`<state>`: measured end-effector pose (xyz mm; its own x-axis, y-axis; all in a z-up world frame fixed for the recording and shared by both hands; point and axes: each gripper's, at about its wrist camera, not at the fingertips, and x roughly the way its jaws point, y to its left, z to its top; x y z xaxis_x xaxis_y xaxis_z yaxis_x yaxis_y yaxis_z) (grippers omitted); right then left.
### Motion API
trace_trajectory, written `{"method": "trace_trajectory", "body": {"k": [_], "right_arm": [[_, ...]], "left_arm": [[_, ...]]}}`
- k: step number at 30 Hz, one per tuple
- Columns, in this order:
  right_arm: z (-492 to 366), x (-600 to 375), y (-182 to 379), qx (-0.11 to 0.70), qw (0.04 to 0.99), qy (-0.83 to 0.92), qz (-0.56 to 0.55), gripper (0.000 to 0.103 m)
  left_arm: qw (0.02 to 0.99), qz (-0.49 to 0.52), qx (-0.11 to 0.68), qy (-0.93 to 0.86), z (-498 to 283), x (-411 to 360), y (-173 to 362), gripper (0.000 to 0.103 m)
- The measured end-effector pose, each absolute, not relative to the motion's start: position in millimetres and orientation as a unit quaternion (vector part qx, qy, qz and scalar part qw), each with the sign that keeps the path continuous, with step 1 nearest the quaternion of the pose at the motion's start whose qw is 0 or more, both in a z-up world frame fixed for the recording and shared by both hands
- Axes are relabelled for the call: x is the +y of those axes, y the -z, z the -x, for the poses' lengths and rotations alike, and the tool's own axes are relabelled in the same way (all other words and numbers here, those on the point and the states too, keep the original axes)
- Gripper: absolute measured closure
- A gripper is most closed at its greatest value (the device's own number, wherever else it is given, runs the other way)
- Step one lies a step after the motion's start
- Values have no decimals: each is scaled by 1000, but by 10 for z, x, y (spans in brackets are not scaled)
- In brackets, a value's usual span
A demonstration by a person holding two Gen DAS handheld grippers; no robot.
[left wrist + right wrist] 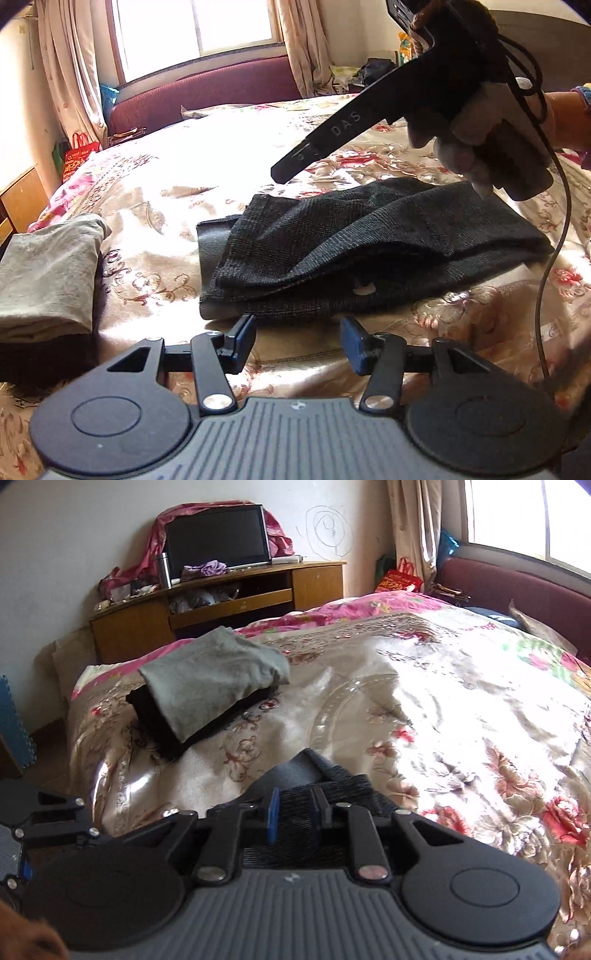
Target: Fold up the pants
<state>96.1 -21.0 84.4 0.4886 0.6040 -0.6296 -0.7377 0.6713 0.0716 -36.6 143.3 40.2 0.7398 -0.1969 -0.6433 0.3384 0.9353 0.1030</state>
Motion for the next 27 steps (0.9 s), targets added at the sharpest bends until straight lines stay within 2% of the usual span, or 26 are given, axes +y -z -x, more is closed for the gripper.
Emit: {"method": "trace_trajectory", "body": {"k": [10,15,18,22,25,27], "right_arm": [[-1669,-217,-376,400,811,-397,157,83],[-1817,-240,-274,426,784,-431,135,75],[-1879,-228,-275,427,768,-455,146,74],[-2084,-198,-239,446,753,-472,105,73],[-2080,-112,-183,439,744,-484,137,72],[-2118,-160,-192,445,741,-489,120,72]], "left_arm": [[945,-71,298,110,-150,1532,-456,39],[942,-59,313,107,-499,1589,-349,34],[933,-61,339,108,-648,1582,-210,34],[929,-76,346,110,-608,1500,-122,34],[930,-77,341,117,-530,1488,-128,34],[933,-71,329,125,-475,1496,-166,36]]}}
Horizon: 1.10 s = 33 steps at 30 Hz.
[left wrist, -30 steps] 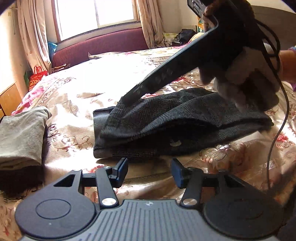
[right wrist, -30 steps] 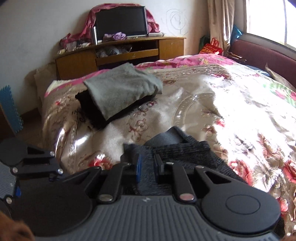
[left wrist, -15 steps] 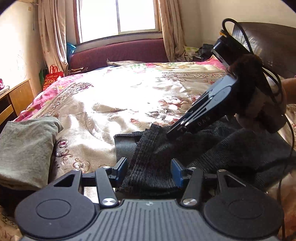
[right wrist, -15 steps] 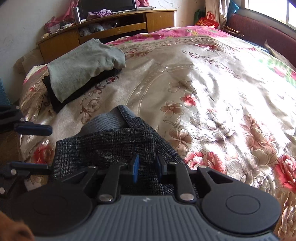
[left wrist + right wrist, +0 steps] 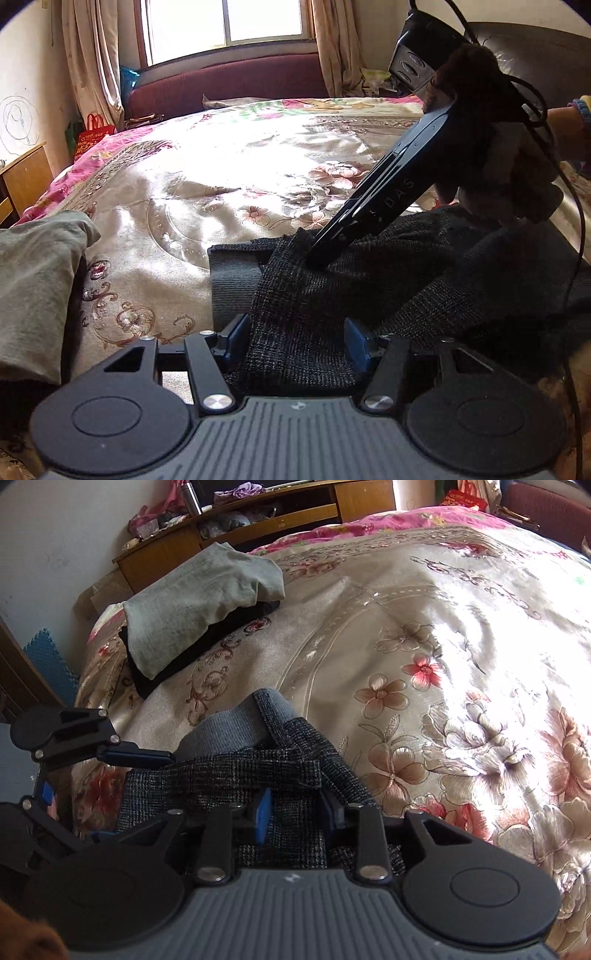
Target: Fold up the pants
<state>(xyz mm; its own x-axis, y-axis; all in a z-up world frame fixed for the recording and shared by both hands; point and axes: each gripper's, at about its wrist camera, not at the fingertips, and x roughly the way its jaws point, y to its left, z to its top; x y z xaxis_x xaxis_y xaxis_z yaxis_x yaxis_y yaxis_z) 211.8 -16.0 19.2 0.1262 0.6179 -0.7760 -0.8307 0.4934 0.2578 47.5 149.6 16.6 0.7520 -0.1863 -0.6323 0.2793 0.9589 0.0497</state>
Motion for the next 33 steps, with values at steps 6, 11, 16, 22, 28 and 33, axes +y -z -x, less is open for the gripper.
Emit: {"method": "trace_trajectory", "body": {"k": [6,11,16,22,28,33], "right_arm": [[-2087,-103,-247,433,726,-511,153,58],[-2069,1,-287,415,717,-527,191,54],[-2063,120,-280,409,704,-539,215,61],[-2017,164,-489,421,722,-511,202,94],[-1963,442,-560,397,722,-516,236,95],[-1975,555,-560,390,730,-509,237,95]], "left_arm": [[939,-60,308,138,-413,1563,-266,62],[939,-45,302,157,-351,1583,-273,65],[933,-48,306,182,-296,1476,-238,70],[936,-30,309,163,-284,1587,-217,70],[944,-11,308,122,-291,1726,-248,70],[946,-16,306,111,-275,1743,-253,70]]}}
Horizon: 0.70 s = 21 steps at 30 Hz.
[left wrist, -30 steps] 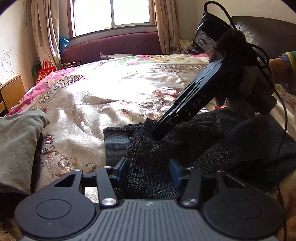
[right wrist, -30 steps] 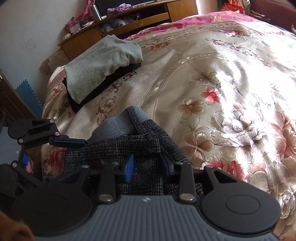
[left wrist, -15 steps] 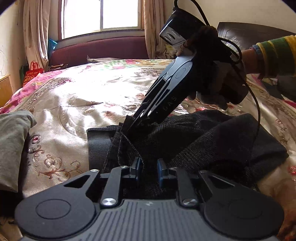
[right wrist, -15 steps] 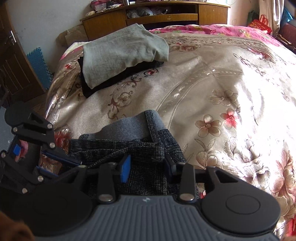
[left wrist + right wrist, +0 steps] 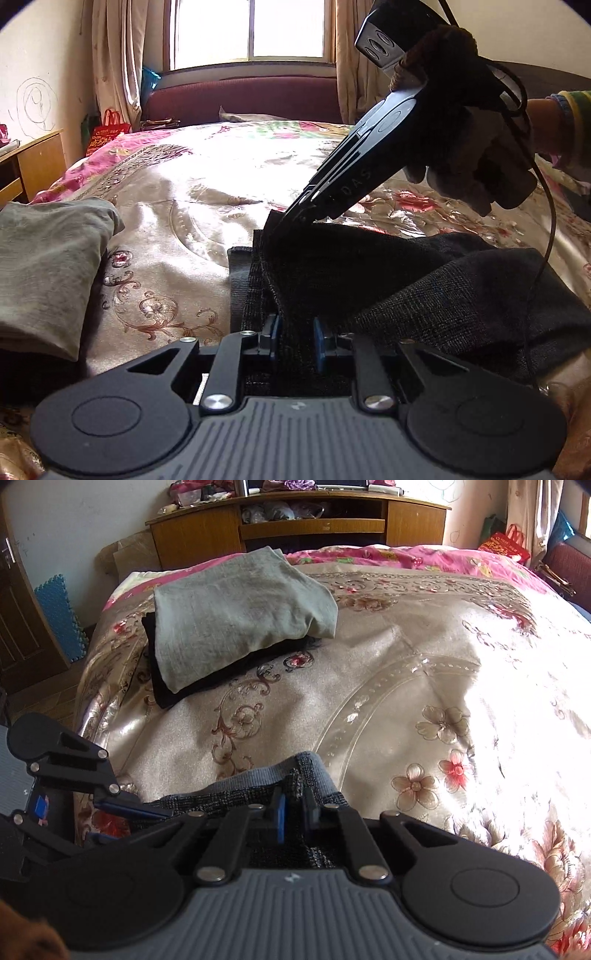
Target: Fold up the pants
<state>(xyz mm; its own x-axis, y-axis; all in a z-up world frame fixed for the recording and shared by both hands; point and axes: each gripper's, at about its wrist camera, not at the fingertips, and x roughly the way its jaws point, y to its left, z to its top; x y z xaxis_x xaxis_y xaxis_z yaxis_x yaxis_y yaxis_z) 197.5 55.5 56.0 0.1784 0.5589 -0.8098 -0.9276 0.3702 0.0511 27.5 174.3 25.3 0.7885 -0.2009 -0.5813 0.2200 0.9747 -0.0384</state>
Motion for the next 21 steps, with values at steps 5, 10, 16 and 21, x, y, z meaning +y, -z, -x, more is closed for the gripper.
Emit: {"method": "trace_trajectory", "body": {"k": [5,10,16,21], "right_arm": [[-2056,705,-608,362,746,-508,234,95],[-2054,807,-395,364,750,-492,250,86],[-1834,206,-701,307,828,-426,196,68],[-1267,-754,-832,313,876,-332,154,68]], "left_arm": [[949,-23,301,88,-343,1740,-268,70],[941,-53,326,73,-412,1692,-236,70],[939,-53,333,73,-379,1694,-262,68],[938,-59,339,50,-357,1681,-291,67]]}}
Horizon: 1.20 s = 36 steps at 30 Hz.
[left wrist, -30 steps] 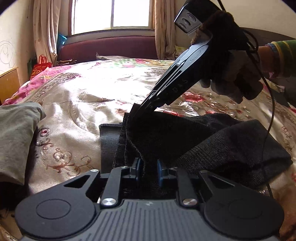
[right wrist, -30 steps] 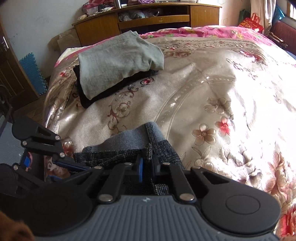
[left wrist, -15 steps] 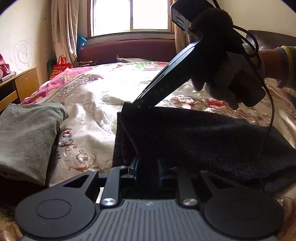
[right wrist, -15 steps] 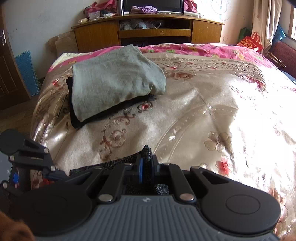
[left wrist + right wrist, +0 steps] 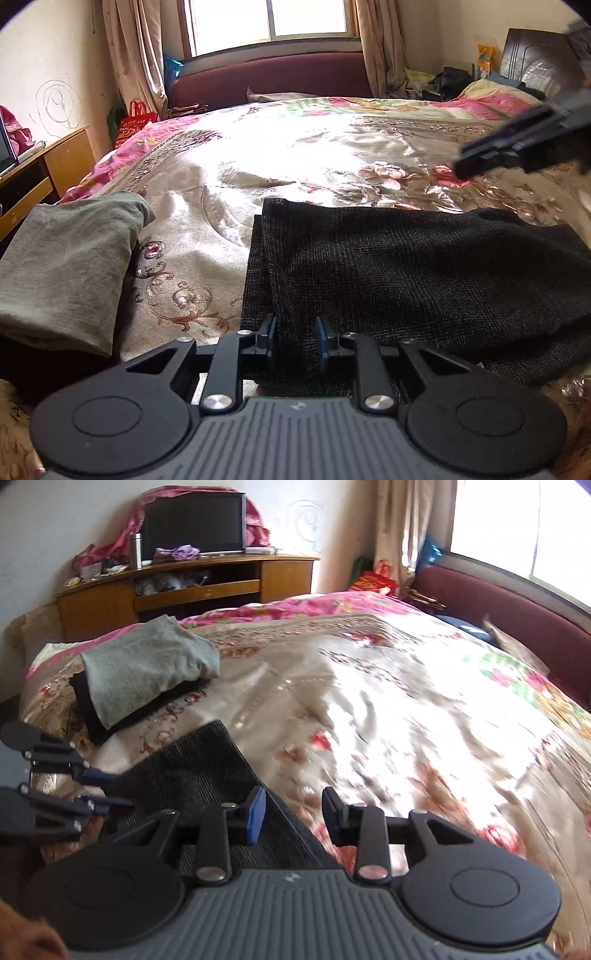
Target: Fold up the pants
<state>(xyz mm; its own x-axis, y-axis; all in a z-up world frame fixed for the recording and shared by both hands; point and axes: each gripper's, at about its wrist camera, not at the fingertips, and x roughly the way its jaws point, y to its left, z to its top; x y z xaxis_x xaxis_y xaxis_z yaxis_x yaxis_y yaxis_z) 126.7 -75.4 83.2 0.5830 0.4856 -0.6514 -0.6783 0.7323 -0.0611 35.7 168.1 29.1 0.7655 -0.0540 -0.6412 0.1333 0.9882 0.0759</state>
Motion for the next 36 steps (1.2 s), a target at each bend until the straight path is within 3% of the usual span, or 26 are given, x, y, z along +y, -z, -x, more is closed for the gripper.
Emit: {"method": "trace_trajectory", "body": {"k": [5,7,9,11,16,22,26,31,36], "right_arm": [[-781,-1803,-530,388,908,-152,38,67],[-696,-2161,-243,436,897,-67,10,67],[-588,-2444,-69,443,896,-25,-4,69],[-503,-2601,-104,433,900,4,-43,65],[-390,-2652,-233,400,913,-19,-79,59],[-202,-3077,100,396,883,-23,-250,59],[-72,-3168,92,381,875,-43,-296,57],[2,-3024,38,391,876,-64,-274,56],[52,-3226,195,408,835,-101,-356,56]], "left_arm": [[941,-79,323,64,-253,1488,-427,65],[935,-100,331,74,-246,1345,-404,59],[925,-106,355,84,-250,1233,-356,58],[921,-112,361,94,-206,1145,-356,58],[913,-147,362,114,-95,840,-413,58],[915,-167,340,139,-10,589,-497,57],[924,-142,313,165,-219,339,-525,56],[902,-120,376,175,-498,117,-240,56],[894,-143,386,176,-226,256,-172,52]]}}
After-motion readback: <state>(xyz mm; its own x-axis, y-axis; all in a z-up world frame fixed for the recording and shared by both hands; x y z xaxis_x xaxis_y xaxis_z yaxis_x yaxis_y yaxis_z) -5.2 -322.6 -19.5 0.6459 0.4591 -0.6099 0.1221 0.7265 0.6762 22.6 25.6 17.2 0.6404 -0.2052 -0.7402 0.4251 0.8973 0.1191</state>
